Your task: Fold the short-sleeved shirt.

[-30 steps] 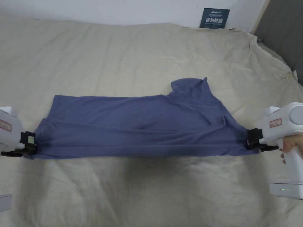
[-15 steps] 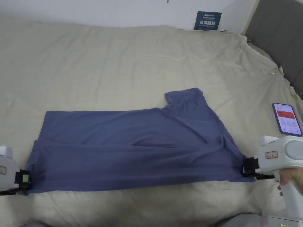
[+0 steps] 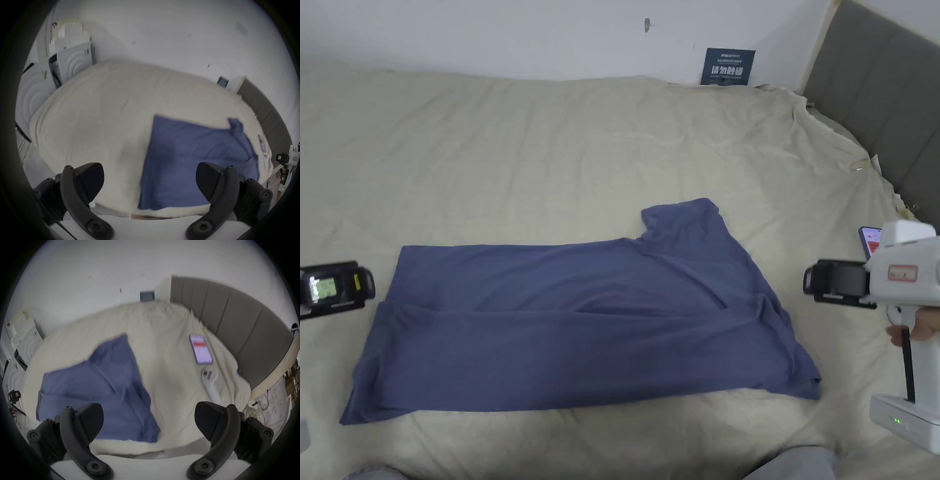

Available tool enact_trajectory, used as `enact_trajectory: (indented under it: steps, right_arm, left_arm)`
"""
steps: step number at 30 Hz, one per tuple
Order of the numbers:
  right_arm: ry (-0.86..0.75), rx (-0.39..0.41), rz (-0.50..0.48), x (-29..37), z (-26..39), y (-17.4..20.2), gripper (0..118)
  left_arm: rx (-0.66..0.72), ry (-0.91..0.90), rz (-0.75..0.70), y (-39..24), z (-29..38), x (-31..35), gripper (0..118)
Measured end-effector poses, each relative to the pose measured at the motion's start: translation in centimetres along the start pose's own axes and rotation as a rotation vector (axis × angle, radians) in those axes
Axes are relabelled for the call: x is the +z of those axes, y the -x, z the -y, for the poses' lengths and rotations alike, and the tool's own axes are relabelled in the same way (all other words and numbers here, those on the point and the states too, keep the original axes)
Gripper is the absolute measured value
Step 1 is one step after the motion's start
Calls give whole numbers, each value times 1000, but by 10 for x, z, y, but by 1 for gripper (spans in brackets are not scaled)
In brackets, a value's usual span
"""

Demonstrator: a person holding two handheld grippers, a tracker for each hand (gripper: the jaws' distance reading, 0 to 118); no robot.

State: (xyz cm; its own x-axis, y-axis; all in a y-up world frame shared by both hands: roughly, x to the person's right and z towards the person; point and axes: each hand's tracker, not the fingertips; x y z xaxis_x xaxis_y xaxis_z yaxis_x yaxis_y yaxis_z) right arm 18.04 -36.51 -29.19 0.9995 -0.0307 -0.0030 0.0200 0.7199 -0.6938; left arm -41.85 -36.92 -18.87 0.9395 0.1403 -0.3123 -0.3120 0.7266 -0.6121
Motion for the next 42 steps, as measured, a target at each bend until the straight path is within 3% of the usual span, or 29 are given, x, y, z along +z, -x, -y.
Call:
enact_trajectory:
  steps: [7,10,12,14,15,17,18,19,29,40,41,42]
  right_arm:
    - [-466,37,-29,56,1,45,113]
    - [-586,57,-37,64,13,60,113]
    - [-644,70,-38,69,21,68,113]
    - [-672,60,-67,71,27,73,105]
    - [-683,52,-85,73,31,75,93]
    - [-693,50,-88,76,36,81,37]
    - [-701,53,-81,75,36,83,12]
    - [-709,56,-73,75,37,85,2]
    - [-618,80,-112,49,20,84,0]
    - [-233,153,-113,-72,-72,96,0]
    - [-185,162,-107,-85,-80,97,5]
    - [-129,164,-108,-99,-88,101,21]
  left_arm:
    - [-59,-486,-9,-57,6,38,115]
    - [-123,-574,-45,-76,18,41,111]
    - [-142,-597,-41,-83,26,41,96]
    - [-159,-607,-26,-89,33,40,61]
    - [-170,-600,-21,-89,35,37,45]
    - [-188,-598,-14,-93,41,35,10]
    - [-192,-599,-9,-95,43,34,1]
    - [-193,-599,-10,-96,44,33,0]
    - [-155,-547,39,-94,44,18,0]
    - [-127,-501,37,-92,36,-8,0]
    - [-123,-498,35,-92,34,-11,0]
    - [-122,-494,30,-92,32,-15,0]
